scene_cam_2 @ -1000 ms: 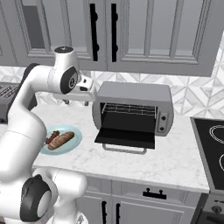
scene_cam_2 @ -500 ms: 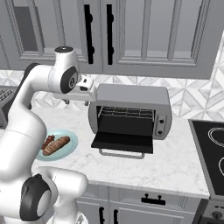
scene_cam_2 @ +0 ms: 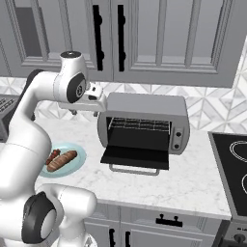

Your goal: Pick up the kebab skewer and baguette bread, and place them inside the toaster oven. Close the toaster oven door and start by setting the timer.

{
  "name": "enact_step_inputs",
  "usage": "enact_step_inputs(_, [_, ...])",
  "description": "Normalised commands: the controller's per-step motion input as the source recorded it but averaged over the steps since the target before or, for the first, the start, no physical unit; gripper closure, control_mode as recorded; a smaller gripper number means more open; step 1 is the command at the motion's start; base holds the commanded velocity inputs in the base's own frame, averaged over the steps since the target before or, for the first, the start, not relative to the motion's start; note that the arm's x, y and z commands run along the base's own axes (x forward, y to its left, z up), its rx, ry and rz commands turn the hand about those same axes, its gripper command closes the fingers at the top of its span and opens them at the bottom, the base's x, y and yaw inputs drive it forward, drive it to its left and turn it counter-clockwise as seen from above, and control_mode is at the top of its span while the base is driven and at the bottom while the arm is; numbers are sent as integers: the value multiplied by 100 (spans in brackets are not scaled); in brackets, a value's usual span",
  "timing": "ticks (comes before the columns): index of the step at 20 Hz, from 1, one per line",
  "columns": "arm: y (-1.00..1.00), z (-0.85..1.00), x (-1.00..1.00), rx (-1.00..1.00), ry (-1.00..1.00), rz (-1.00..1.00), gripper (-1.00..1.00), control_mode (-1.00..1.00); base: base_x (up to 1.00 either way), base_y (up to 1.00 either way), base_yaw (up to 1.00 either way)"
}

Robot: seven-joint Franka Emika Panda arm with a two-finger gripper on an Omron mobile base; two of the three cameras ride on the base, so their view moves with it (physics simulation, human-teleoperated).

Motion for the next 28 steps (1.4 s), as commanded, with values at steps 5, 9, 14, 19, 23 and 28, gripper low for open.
enact_step_inputs(5, [0,0,0,0,0,0,-100,100,0,0,0])
enact_step_inputs(9, [-7,0,-19,0,-5,0,-100,-100,0,0,0])
enact_step_inputs(14, [-91,-7,-38,1,-14,0,-100,-100,0,0,0])
enact_step_inputs(19, [-96,-6,2,2,-24,0,-100,-100,0,0,0])
enact_step_inputs(23, [-55,-11,31,0,-23,0,-100,-100,0,0,0])
enact_step_inputs(28, [-25,-32,39,0,-20,0,-100,-100,0,0,0])
